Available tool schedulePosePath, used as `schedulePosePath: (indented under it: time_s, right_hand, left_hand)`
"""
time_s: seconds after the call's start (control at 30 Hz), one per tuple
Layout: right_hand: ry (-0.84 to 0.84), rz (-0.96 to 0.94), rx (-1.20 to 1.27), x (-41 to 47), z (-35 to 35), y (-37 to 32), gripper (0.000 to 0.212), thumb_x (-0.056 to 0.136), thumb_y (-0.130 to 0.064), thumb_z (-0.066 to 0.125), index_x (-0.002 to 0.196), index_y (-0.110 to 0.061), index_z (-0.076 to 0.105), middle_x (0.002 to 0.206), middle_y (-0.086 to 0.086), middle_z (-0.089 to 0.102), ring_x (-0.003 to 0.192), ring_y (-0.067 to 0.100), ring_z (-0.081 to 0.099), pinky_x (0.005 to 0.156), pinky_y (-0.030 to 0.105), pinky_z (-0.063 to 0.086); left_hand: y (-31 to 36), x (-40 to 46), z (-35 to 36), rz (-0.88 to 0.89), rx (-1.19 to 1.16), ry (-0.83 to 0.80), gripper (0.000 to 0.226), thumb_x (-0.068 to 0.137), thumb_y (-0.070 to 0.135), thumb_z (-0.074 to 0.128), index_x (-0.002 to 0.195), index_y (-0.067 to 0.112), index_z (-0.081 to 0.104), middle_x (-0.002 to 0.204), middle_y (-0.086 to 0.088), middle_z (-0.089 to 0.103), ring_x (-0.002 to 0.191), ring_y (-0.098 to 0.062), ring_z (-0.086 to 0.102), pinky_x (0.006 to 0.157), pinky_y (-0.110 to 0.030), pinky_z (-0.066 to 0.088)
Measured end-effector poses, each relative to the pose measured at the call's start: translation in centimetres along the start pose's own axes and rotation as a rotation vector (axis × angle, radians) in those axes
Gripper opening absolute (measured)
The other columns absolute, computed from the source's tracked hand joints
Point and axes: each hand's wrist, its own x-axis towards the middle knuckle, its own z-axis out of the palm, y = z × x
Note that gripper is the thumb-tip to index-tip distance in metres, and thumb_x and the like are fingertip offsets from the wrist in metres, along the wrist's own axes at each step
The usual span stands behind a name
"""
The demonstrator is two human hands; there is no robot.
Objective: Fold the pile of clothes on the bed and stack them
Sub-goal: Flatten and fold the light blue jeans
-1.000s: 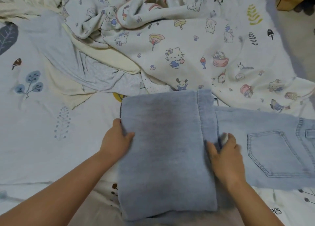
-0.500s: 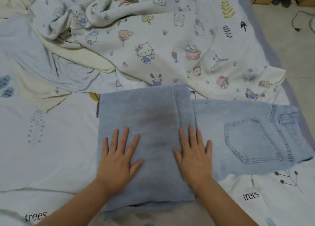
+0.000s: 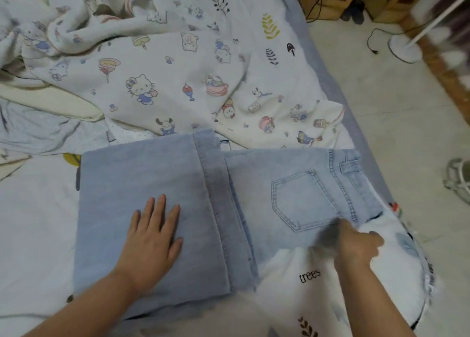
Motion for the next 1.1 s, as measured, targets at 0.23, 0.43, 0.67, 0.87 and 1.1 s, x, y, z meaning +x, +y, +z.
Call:
schedulePosePath:
  time_s: [0.23, 0.43, 0.67, 0.87, 1.1]
  right_hand:
    - [-0.622, 0.404, 0.659, 3.4, -1.6, -2.2, 0.033, 0.088, -0.019, 0.060, 0.121, -0.017, 0.059, 0.090, 0.005, 0.072, 0.082, 0.021, 0.067, 0.070, 0.034, 0.054]
    - [-0.569, -0.372, 0.561, -3.9, -2.7, -4.9, 0.035, 0.081, 0.006, 0.061, 0.112, -0.010, 0.060, 0.104, 0.000, 0.071, 0.098, 0.021, 0.067, 0.075, 0.030, 0.058]
    - [-0.495, -0.964, 0.200, -16.4, -0.9, -3.7, 0.051, 0.070, -0.005, 0.073, 0.085, -0.046, 0.047, 0.069, -0.036, 0.060, 0.060, -0.015, 0.056, 0.047, 0.002, 0.036]
    - [-0.402, -1.525, -0.136, -22.0, 3.3, 0.3, 0.047, 0.051, -0.008, 0.076, 0.097, -0.007, 0.067, 0.075, 0.005, 0.071, 0.060, 0.017, 0.065, 0.055, 0.021, 0.042]
    - [-0.420, -1.837, -0.278, -23.0, 6.3, 4.3, 0.039, 0.097, -0.011, 0.036, 0.080, -0.012, 0.071, 0.099, 0.007, 0.073, 0.086, 0.024, 0.071, 0.062, 0.029, 0.058]
  left_hand:
    - [1.1, 0.5, -0.3, 0.034, -0.058, 0.053, 0.061, 0.078, 0.035, 0.034, 0.113, -0.006, 0.064, 0.123, -0.037, 0.052, 0.110, -0.055, 0.052, 0.080, -0.064, 0.048]
    - [-0.5, 0.6, -1.9, -0.033, -0.328, 0.123, 0.068, 0.084, 0.048, 0.034, 0.135, 0.005, 0.046, 0.147, -0.018, 0.035, 0.136, -0.030, 0.035, 0.112, -0.032, 0.023]
    - [-1.7, 1.3, -7.1, -0.243, -1.044, 0.227, 0.020, 0.096, 0.019, 0.046, 0.109, 0.019, 0.062, 0.118, 0.001, 0.062, 0.108, -0.016, 0.057, 0.091, -0.024, 0.040]
    - [-3.4, 0.3, -11.1, -0.162, -1.908, -0.075, 0.082, 0.067, 0.072, 0.029, 0.104, 0.008, 0.065, 0.098, -0.012, 0.072, 0.087, -0.024, 0.071, 0.067, -0.033, 0.058]
    - [-3.9, 1.3, -9.2, -0.436, -1.356, 0.140, 0.033, 0.071, 0.023, 0.077, 0.099, 0.015, 0.062, 0.094, -0.005, 0.070, 0.080, -0.020, 0.068, 0.070, -0.028, 0.052]
